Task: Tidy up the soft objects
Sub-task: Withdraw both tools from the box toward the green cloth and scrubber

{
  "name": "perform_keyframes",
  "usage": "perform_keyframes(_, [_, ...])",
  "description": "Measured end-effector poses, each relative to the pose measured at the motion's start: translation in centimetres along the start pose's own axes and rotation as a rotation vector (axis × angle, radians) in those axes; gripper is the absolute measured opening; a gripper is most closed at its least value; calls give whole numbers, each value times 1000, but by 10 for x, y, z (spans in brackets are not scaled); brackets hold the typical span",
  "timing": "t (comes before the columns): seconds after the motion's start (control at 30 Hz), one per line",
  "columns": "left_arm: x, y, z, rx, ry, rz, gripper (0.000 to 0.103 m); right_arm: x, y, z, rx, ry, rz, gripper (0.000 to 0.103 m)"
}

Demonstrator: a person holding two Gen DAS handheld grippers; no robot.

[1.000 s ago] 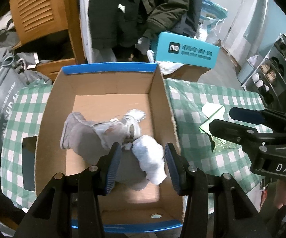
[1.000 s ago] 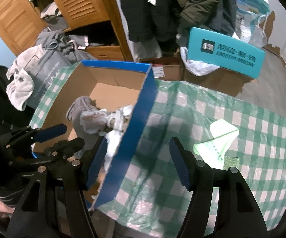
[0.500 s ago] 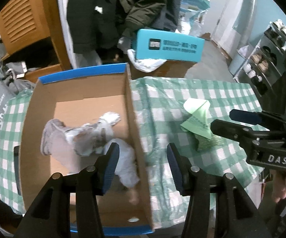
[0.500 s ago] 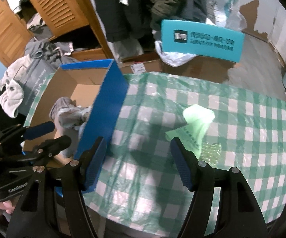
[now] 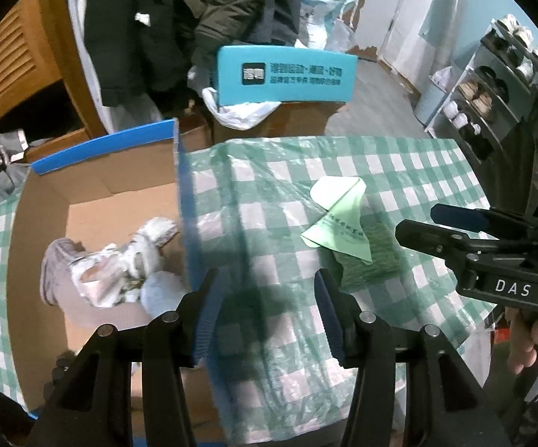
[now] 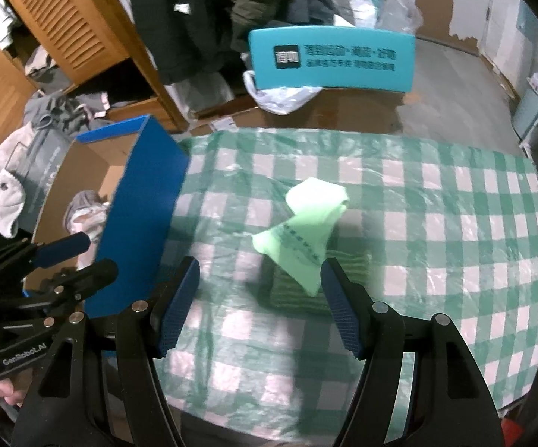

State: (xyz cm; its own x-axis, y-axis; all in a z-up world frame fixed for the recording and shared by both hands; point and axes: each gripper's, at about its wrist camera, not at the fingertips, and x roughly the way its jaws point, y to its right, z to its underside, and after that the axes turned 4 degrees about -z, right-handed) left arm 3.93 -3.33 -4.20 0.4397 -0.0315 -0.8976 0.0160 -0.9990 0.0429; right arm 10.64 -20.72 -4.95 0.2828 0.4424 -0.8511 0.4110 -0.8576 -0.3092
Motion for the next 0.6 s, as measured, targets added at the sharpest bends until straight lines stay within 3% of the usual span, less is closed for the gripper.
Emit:
perform_keyframes(0.5, [52, 34, -10, 44, -80, 3, 52, 25, 63, 13, 100, -60, 61, 69])
perform_keyframes(0.6, [61, 40, -12, 48, -96, 6, 56, 34, 73, 14, 111, -78, 82, 69])
